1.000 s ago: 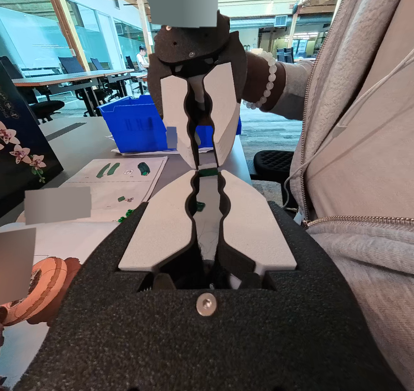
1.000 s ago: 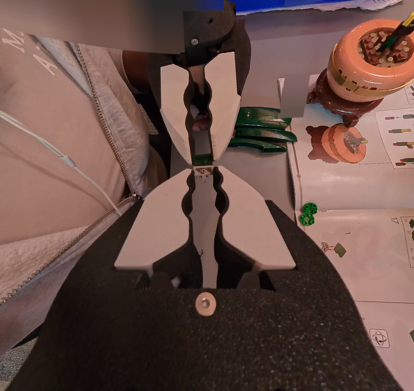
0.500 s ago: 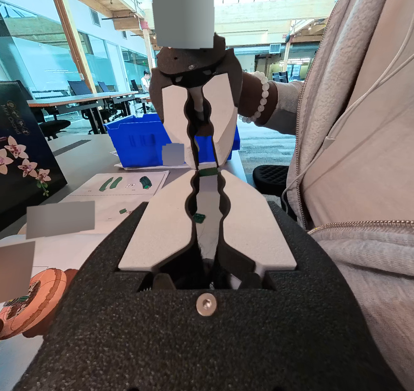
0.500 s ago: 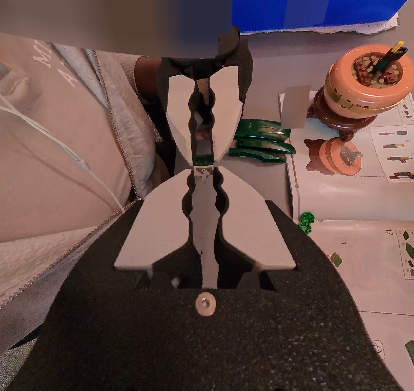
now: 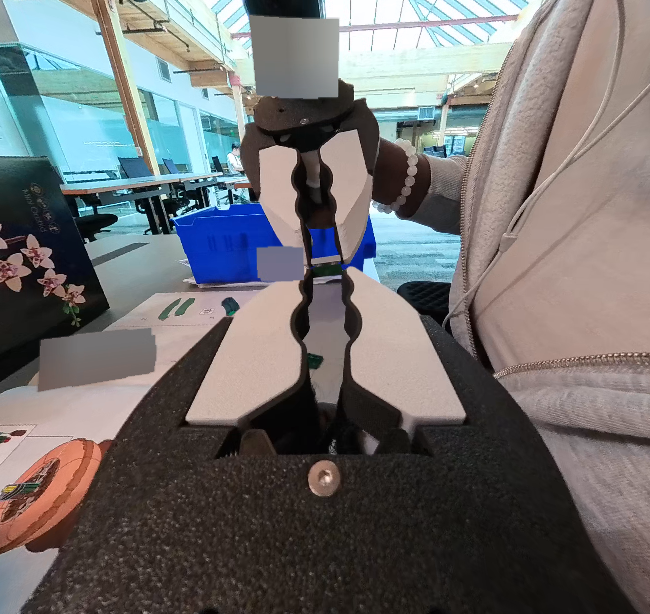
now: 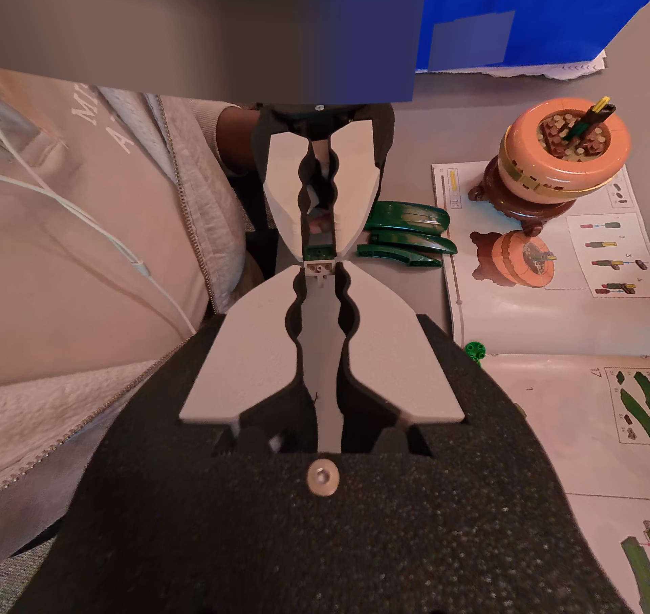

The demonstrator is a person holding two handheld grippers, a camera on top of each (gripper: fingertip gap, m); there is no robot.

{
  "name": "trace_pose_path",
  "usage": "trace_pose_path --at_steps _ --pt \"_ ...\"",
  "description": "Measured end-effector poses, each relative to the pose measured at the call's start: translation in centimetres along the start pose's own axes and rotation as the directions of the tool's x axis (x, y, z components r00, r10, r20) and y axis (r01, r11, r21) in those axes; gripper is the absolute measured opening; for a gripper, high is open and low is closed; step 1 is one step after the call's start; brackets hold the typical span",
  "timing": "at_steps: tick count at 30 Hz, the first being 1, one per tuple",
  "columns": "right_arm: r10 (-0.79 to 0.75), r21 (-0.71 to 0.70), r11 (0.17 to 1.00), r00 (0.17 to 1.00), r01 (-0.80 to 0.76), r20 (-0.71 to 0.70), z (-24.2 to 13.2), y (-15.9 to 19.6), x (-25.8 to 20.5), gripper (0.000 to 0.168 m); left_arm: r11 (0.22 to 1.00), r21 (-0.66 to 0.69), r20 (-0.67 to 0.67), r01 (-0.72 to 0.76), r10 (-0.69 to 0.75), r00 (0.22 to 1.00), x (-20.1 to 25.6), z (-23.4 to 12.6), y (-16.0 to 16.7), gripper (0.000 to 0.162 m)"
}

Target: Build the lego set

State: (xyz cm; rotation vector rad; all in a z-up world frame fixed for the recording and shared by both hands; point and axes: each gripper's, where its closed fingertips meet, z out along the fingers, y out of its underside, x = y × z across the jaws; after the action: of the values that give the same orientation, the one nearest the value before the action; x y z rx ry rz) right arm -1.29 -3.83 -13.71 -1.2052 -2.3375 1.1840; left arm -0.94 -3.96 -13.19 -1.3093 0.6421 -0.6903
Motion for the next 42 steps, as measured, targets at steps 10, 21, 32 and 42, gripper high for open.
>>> trace_pose_path --at_steps 10,21,32,42 --pt "-0.05 -0.076 0.996 0.999 0.05 -0.011 0.0 -0.6 0.0 0.015 0.998 0.051 0.021 -0.035 0.034 0.999 0.1 -0.3 -1.0 0.014" --pt "-0.115 -0.21 0.971 0.993 0.116 0.015 0.4 -0.4 0.0 0.015 0.997 0.044 0.026 -0.055 0.054 0.998 0.1 -0.4 -1.0 0.014" --pt "-0.124 -0.187 0.974 0.992 0.126 0.019 0.5 -0.4 0.0 0.015 0.997 0.063 0.026 -0.05 0.049 0.998 0.0 -0.5 -1.1 0.014" --pt "-0.122 -0.064 0.99 0.992 0.124 0.032 0.4 -1.7 -0.6 0.016 0.985 0.156 0.016 -0.069 0.067 0.998 0.2 -0.6 -2.3 0.014"
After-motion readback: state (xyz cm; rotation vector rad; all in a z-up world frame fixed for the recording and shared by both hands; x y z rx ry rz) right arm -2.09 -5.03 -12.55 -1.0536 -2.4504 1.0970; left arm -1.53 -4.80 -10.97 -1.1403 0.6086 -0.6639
